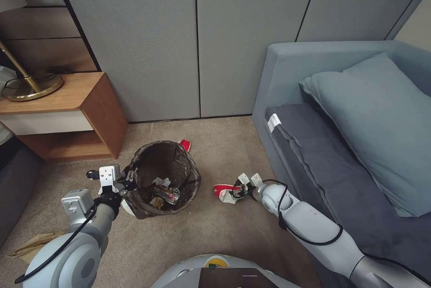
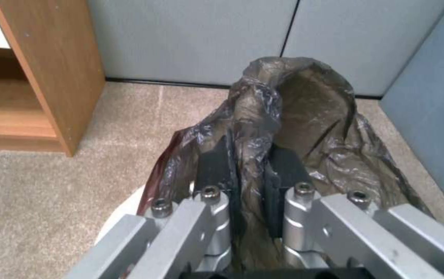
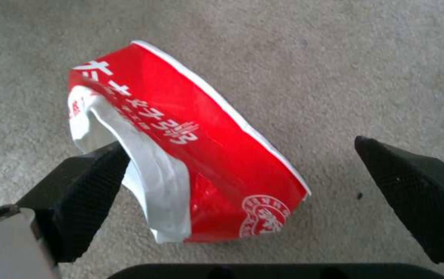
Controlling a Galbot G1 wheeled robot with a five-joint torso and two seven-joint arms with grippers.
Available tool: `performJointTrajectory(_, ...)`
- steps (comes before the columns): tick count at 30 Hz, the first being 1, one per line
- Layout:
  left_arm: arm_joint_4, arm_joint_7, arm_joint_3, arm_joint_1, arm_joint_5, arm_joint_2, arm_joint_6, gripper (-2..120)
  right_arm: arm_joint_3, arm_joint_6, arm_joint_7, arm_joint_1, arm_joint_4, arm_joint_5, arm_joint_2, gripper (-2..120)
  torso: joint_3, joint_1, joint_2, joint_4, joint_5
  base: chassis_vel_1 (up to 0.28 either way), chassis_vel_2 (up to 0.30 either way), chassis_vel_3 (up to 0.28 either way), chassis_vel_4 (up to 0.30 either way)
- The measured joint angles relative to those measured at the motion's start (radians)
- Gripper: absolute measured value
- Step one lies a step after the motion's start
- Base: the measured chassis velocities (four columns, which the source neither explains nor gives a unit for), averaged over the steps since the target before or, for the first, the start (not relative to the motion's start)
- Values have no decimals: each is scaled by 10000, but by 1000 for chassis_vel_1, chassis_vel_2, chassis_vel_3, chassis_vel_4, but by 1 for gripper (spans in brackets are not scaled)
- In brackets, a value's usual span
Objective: Pick up the trash bin, then pick up the garbage from the floor and place it into the trash bin.
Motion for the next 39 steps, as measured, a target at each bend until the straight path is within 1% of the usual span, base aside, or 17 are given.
performJointTrajectory(12,0,-12,-16,29,8,-20,-1,8,-175,53,26,-35,-168,-242,267,100,0,0,0,1,0,0,0,0,0)
performJointTrajectory(14,0,-12,-17,39,19,-32,-7,8,-144,55,35,-59,-172,-256,286,92,0,0,0,2,0,0,0,0,0)
performJointTrajectory(15,0,-12,-17,39,19,-32,-7,8,-144,55,35,-59,-172,-256,286,92,0,0,0,2,0,0,0,0,0)
performJointTrajectory(16,0,-12,-17,40,23,-34,-9,8,-135,59,45,-70,-172,-258,286,89,0,0,0,1,0,0,0,0,0)
performJointTrajectory(18,0,-12,-14,39,32,-41,-15,8,-100,87,46,-111,-171,-274,287,78,0,0,0,0,1,0,0,0,0)
performJointTrajectory(20,0,-12,-12,39,35,-43,-16,8,-87,99,45,-128,-171,-283,290,76,0,0,0,0,0,0,0,0,0)
performJointTrajectory(22,0,-11,-5,39,44,-45,-17,8,-67,206,44,-173,-194,-340,327,64,0,0,0,1,2,0,0,0,0)
performJointTrajectory(23,0,-11,-5,39,44,-45,-17,8,-67,206,44,-173,-194,-340,327,64,0,0,0,1,2,0,0,0,0)
performJointTrajectory(26,0,-6,-6,42,48,-35,-18,8,-21,261,45,-212,-220,-392,381,50,0,0,0,1,2,0,0,0,0)
performJointTrajectory(27,0,-6,-6,42,48,-35,-18,8,-21,261,45,-212,-220,-392,381,50,0,0,0,1,2,0,0,0,0)
performJointTrajectory(29,0,-4,-6,37,48,-20,-18,8,-9,293,45,-220,-223,-418,394,40,0,0,0,1,1,0,0,0,0)
performJointTrajectory(30,0,-4,-6,37,48,-20,-18,8,-9,293,45,-220,-223,-418,394,40,0,0,0,1,1,0,0,0,0)
performJointTrajectory(31,0,-3,-5,35,48,-15,-18,8,-2,310,43,-221,-228,-428,397,34,0,0,0,1,2,0,0,0,0)
performJointTrajectory(33,0,-3,4,34,48,-12,-18,8,18,362,45,-229,-244,-456,414,26,0,0,0,1,1,0,0,0,0)
performJointTrajectory(35,0,-3,5,34,48,-12,-18,8,23,382,48,-234,-250,-468,418,24,0,0,0,1,1,0,0,0,0)
performJointTrajectory(38,0,-3,7,34,48,-11,-18,8,73,534,110,-289,-257,-531,449,8,0,0,0,1,1,0,0,0,0)
performJointTrajectory(39,0,-3,7,34,48,-11,-18,8,73,534,110,-289,-257,-531,449,8,0,0,0,1,1,0,0,0,0)
